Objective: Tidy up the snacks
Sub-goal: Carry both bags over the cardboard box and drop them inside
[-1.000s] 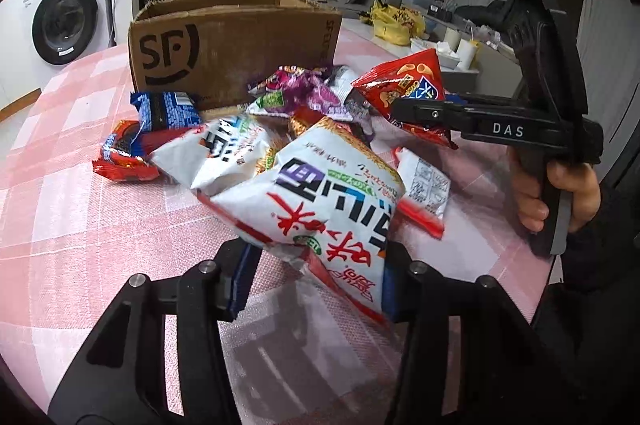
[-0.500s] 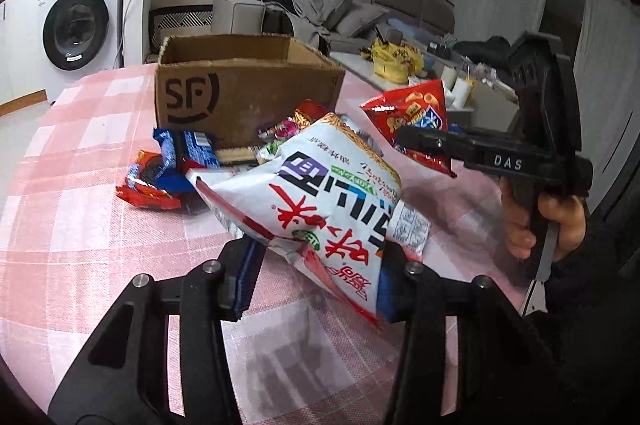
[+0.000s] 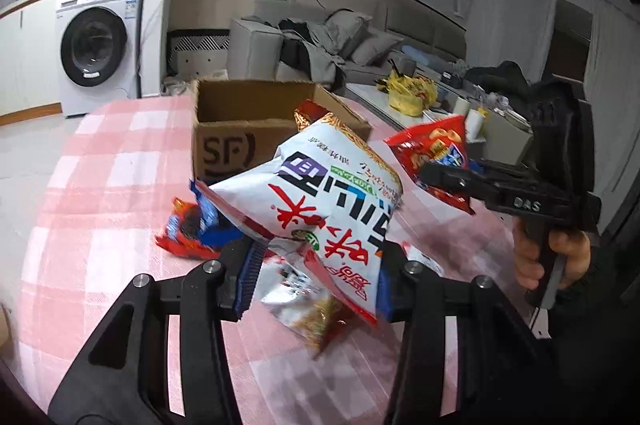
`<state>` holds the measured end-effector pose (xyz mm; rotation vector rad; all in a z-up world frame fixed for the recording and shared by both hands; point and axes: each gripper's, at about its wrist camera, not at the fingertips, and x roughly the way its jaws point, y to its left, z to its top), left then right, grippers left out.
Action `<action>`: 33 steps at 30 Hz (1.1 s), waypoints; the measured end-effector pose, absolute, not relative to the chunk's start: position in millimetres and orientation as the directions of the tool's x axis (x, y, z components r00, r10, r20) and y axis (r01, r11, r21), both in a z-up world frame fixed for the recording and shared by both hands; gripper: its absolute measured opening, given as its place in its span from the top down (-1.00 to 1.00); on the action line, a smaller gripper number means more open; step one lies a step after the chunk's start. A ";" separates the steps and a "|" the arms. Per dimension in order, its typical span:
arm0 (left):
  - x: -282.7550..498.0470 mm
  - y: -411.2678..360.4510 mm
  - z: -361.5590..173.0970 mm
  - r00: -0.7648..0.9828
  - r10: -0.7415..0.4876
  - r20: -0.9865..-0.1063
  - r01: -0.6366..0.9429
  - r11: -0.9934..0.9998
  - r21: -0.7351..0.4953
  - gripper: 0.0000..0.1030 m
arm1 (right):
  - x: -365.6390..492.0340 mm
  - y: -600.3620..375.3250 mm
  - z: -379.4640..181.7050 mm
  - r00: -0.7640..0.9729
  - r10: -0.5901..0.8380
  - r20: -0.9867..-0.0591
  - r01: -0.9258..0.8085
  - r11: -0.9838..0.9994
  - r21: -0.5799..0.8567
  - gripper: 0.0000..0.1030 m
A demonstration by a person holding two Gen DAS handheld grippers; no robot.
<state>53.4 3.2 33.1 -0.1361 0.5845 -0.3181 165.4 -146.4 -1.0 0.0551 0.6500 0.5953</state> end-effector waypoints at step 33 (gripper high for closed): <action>190.2 26.2 67.9 0.835 -0.243 -0.494 0.178 0.968 -0.174 0.16 | 256.5 -102.7 34.6 0.632 0.563 -0.533 -0.491 0.822 0.287 0.11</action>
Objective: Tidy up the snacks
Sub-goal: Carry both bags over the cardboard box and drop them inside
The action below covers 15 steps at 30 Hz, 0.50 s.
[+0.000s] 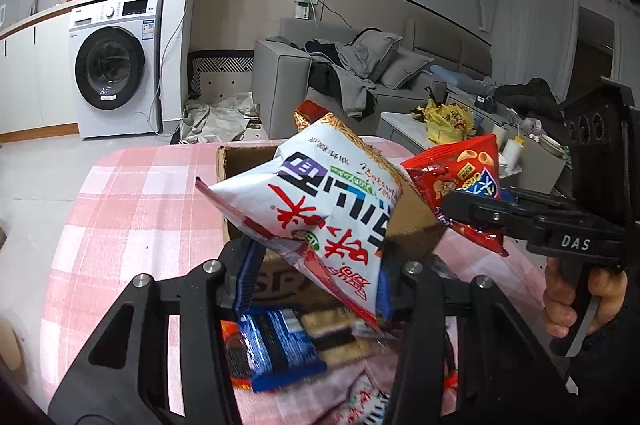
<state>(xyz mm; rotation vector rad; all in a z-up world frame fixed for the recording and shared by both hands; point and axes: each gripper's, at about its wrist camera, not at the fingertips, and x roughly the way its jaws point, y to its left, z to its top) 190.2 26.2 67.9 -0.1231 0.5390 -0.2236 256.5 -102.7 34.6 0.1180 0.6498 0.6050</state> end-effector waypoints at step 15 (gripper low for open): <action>261.2 36.9 48.2 0.837 -0.192 -0.512 0.146 0.981 -0.128 0.16 | 304.5 -91.1 24.0 0.615 0.570 -0.545 -0.460 0.821 0.339 0.10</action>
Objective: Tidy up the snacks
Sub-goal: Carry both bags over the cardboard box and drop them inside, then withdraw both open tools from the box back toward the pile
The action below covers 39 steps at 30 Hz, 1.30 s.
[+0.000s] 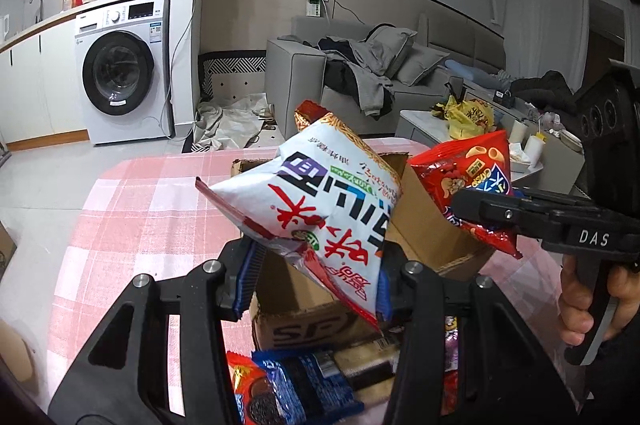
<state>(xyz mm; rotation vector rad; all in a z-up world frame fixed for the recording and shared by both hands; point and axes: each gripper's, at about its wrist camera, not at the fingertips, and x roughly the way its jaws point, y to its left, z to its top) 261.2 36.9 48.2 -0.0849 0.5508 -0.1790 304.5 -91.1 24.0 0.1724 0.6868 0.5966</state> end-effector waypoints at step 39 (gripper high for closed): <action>232.7 35.4 40.3 0.823 -0.147 -0.548 0.111 0.989 -0.098 -0.99 | 285.0 -101.3 28.2 0.635 0.558 -0.535 -0.521 0.820 0.237 -0.99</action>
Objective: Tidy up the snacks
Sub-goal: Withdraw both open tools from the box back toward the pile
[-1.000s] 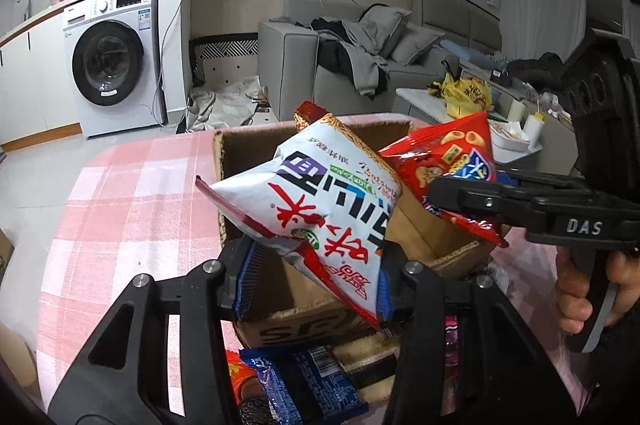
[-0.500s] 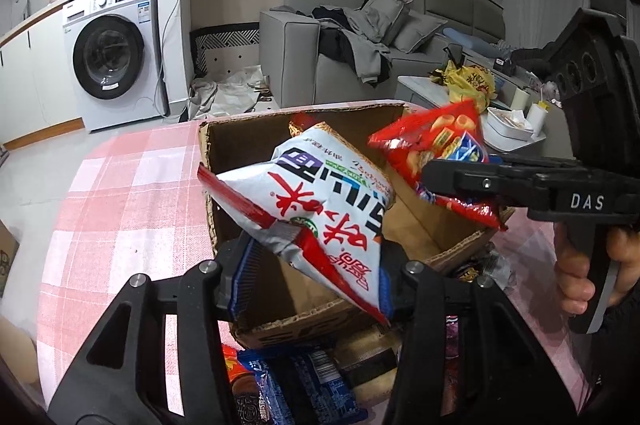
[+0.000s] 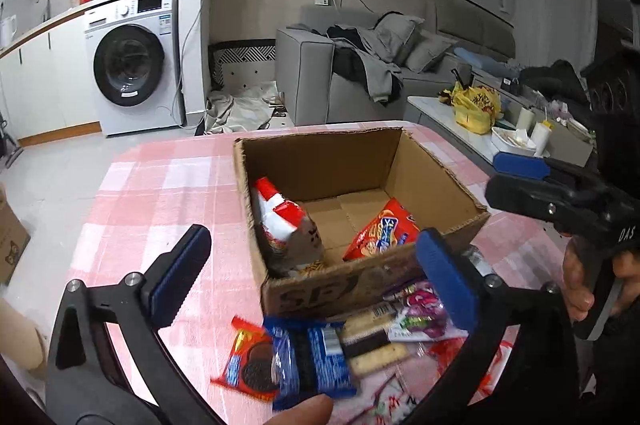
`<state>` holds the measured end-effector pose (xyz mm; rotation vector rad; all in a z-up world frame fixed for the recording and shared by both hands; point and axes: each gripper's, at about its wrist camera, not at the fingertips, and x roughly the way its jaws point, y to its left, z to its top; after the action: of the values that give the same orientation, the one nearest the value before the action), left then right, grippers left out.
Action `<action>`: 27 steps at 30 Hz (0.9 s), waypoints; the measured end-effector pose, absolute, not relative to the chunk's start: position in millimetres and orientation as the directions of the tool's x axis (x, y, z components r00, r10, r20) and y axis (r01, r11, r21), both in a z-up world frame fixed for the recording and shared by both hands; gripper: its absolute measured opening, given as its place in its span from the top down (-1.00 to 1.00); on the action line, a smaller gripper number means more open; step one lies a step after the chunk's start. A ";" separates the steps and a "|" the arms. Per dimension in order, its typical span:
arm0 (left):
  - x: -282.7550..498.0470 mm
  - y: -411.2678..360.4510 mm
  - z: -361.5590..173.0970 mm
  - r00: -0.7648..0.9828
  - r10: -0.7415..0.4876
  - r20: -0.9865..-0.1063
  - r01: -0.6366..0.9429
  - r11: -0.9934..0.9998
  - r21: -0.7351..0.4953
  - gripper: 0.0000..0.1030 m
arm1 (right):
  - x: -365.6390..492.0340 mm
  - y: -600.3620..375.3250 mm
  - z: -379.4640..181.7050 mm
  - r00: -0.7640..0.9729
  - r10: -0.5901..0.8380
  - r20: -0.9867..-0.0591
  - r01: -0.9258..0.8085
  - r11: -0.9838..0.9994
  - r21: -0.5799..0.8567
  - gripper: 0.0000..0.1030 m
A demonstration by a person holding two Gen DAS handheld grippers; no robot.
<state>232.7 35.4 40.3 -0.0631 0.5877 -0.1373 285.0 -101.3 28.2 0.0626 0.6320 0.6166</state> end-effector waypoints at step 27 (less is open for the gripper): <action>84.6 30.1 26.3 0.818 -0.097 -0.566 0.056 0.994 -0.090 -0.99 | 169.6 -139.0 -12.6 0.635 0.431 -0.641 -0.446 0.882 0.151 -0.99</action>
<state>84.6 30.1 26.3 -0.0699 0.6069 -0.0818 169.6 -139.0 -12.6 -0.0219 0.7262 0.5011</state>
